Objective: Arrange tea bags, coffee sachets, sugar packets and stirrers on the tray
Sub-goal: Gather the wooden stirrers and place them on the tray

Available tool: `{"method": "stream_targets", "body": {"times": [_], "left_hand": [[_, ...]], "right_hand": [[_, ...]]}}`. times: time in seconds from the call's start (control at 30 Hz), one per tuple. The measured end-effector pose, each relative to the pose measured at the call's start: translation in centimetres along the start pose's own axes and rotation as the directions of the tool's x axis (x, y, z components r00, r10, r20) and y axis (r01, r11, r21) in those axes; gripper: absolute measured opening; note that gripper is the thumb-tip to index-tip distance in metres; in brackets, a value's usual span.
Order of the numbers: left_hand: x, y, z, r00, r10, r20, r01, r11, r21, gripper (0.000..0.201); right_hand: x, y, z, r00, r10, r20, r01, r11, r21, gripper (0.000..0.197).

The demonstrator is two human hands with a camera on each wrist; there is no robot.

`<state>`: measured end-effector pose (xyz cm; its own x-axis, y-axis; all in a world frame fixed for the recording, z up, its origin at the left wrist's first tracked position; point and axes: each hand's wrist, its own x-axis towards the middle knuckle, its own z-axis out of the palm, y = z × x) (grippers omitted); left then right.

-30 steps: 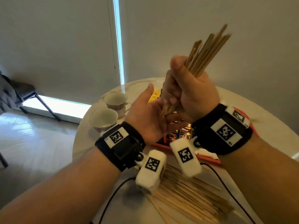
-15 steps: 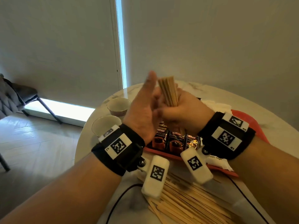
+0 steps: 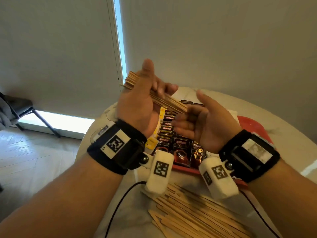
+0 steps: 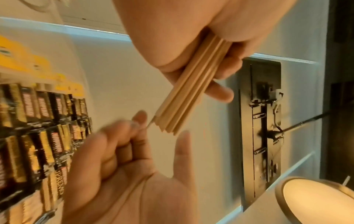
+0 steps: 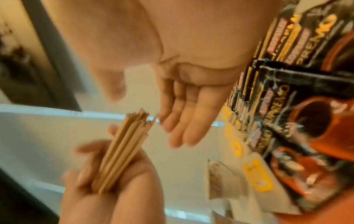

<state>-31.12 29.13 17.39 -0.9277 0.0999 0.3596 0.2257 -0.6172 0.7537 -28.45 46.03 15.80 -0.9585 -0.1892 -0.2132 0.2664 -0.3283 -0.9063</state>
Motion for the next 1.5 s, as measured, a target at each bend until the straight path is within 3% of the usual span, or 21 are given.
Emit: {"method": "stream_targets", "body": {"times": [0.07,0.17,0.27,0.4,0.6,0.77,0.87,0.93,1.03,1.17,1.33,1.43,1.5], "left_hand": [[-0.4,-0.7,0.8,0.998,0.028,0.050,-0.031,0.998,0.047,0.038],[-1.1,-1.6,1.5,0.990,0.021,0.139,-0.041,0.989,0.143,0.036],[-1.7,-1.2,1.9,0.988,0.037,0.148,-0.065,0.980,0.188,0.041],[-3.3,-0.8,2.6,0.972,0.108,0.207,-0.192,0.873,0.449,0.043],[-4.1,-0.1,2.8,0.965,0.091,0.246,-0.182,0.909,0.375,0.051],[-4.0,-0.2,2.1,0.926,0.131,0.354,-0.289,0.848,0.445,0.042],[-4.1,-0.1,2.2,0.917,0.120,0.381,-0.288,0.859,0.423,0.037],[-3.7,-0.2,2.0,0.898,0.152,0.413,-0.335,0.844,0.418,0.044],[-2.7,-0.4,1.6,0.870,0.157,0.468,-0.395,0.790,0.469,0.030],[-2.4,-0.7,0.6,0.897,0.103,0.431,-0.339,0.785,0.518,0.011],[-2.3,-0.3,-0.3,0.939,0.166,0.301,-0.301,0.822,0.485,0.051],[-2.2,-0.2,-0.4,0.942,0.233,0.242,-0.328,0.791,0.516,0.042],[-2.2,-0.4,-0.4,0.932,0.234,0.276,-0.359,0.694,0.624,0.032]], "right_hand": [[-0.2,-0.4,0.7,0.999,-0.035,-0.005,0.036,0.991,0.133,0.068],[-0.7,-0.6,2.2,0.996,-0.027,0.088,0.014,0.990,0.142,0.072],[-0.5,-0.8,2.5,0.998,-0.059,-0.028,0.060,0.998,0.037,0.069],[0.2,-0.4,2.3,0.997,-0.012,-0.077,0.012,1.000,0.001,0.052],[0.2,-0.1,1.6,0.988,0.061,0.143,-0.076,0.992,0.098,0.055],[0.7,0.6,1.3,0.988,0.014,0.154,-0.020,0.999,0.032,0.043],[0.3,0.3,1.4,0.985,0.032,0.167,-0.039,0.998,0.038,0.031],[-0.2,0.0,1.5,0.992,0.027,0.122,-0.036,0.996,0.077,0.028],[-0.4,-0.3,1.3,0.998,-0.058,0.034,0.054,0.992,0.112,0.019],[0.1,-0.4,0.9,0.983,-0.161,-0.084,0.166,0.984,0.058,0.010],[0.1,-1.0,0.2,0.936,-0.205,-0.287,0.211,0.977,-0.010,0.013],[0.2,-0.6,0.4,0.919,-0.254,-0.302,0.233,0.967,-0.104,0.017],[0.2,-0.3,1.0,0.917,-0.293,-0.269,0.257,0.953,-0.161,0.018]]}}
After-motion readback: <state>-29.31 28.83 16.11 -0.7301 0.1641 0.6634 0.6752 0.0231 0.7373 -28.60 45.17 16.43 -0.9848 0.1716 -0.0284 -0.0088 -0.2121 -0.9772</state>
